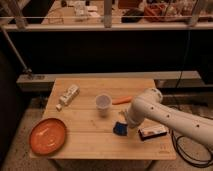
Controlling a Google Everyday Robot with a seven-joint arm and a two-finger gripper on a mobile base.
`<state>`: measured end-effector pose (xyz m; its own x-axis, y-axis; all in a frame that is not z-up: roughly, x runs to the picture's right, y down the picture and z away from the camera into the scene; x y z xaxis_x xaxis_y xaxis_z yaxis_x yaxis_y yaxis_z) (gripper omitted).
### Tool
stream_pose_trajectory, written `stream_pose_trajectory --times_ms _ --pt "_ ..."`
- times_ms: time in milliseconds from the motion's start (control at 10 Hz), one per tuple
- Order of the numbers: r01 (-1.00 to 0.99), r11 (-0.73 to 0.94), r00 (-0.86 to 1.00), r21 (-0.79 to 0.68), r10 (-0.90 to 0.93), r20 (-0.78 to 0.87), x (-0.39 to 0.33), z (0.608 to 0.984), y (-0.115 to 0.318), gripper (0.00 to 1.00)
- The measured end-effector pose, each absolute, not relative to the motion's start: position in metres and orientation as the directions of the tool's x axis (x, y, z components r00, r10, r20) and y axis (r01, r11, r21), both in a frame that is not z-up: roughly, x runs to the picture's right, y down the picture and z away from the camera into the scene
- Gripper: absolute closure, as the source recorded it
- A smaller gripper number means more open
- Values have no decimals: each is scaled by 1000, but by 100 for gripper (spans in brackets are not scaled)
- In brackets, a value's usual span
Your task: Place the white sponge in the ceramic cup
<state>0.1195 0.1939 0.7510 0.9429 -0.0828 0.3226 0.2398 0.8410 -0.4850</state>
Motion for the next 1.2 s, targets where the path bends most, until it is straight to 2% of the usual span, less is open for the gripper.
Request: stream_pose_trajectory --times_ms 1200 --pt "255 820 933 -512 -68 355 130 783 208 20"
